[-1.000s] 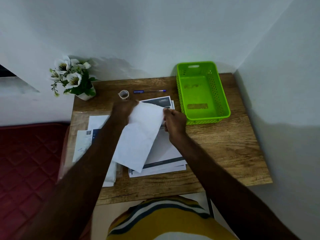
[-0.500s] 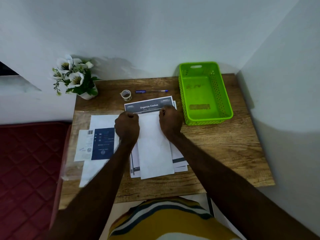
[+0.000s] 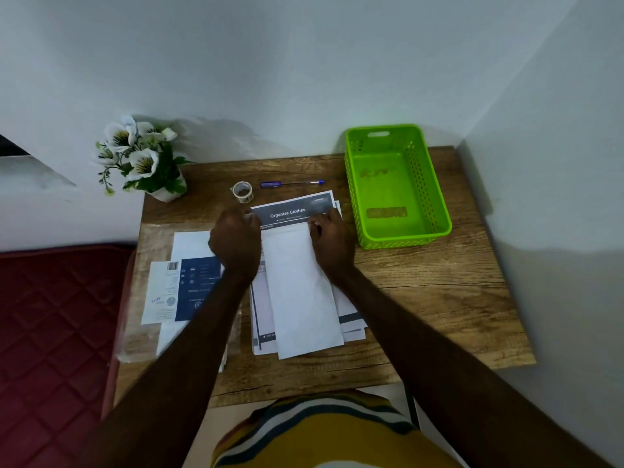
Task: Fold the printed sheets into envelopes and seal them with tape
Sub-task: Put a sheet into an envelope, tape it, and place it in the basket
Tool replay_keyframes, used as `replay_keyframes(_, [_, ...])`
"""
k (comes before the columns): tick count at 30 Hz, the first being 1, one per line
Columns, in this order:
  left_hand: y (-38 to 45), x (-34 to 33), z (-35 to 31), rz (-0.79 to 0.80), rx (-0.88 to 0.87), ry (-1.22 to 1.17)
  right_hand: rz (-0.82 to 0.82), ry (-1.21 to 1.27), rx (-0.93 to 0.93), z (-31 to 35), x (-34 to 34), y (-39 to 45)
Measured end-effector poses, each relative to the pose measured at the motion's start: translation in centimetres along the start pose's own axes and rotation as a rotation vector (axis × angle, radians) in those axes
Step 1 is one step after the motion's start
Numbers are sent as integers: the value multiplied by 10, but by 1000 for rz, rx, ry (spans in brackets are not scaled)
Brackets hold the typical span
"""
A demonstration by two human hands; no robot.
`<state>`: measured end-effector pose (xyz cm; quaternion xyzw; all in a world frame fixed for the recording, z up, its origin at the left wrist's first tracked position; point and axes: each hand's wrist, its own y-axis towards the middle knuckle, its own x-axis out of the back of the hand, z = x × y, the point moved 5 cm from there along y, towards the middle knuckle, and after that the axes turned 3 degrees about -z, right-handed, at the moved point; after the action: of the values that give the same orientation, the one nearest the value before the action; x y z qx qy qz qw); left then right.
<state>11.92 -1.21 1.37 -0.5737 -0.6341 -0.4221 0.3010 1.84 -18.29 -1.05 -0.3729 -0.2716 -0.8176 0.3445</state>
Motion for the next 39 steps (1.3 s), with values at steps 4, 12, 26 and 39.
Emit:
replay_keyframes(4, [28,0,-8,19,-134,69,17,-20,-11,1,-2,-2])
replay_keyframes(12, [44,-16,-8,156,-184,134,-21,-15,-26,2,0,-3])
replay_keyframes(26, [-7,11,5,337,-126,-460,-12,52,-50,0,3,1])
replay_keyframes(39, [-41,14,9,509,-23,-659,310,808,-321,21,12,-20])
